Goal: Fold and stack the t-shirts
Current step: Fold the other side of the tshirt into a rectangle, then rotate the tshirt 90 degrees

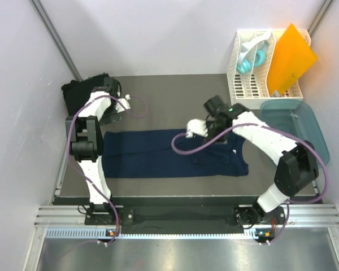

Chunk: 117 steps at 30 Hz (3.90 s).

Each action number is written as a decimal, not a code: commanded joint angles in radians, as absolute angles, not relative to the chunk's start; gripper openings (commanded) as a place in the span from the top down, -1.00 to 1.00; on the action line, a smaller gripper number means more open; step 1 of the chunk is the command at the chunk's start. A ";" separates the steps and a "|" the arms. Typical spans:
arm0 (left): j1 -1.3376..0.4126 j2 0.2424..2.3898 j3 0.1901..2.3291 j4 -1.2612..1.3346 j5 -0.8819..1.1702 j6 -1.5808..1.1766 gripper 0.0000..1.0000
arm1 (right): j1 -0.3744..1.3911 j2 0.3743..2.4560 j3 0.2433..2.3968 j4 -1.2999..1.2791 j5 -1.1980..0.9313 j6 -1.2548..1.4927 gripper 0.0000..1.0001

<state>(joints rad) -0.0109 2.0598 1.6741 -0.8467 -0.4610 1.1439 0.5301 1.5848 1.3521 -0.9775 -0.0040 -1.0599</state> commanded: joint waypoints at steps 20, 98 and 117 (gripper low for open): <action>-0.006 2.025 1.741 -0.742 -0.463 0.956 -0.81 | 0.827 1.755 1.285 -0.831 -0.258 -0.871 0.07; -0.006 2.062 1.749 -0.664 -0.522 0.991 -0.89 | 0.522 1.818 1.388 -0.888 -0.115 -0.899 0.71; 0.026 2.059 1.735 -0.588 -0.584 0.989 -0.92 | 0.502 1.903 1.241 -0.781 -0.054 -0.891 0.87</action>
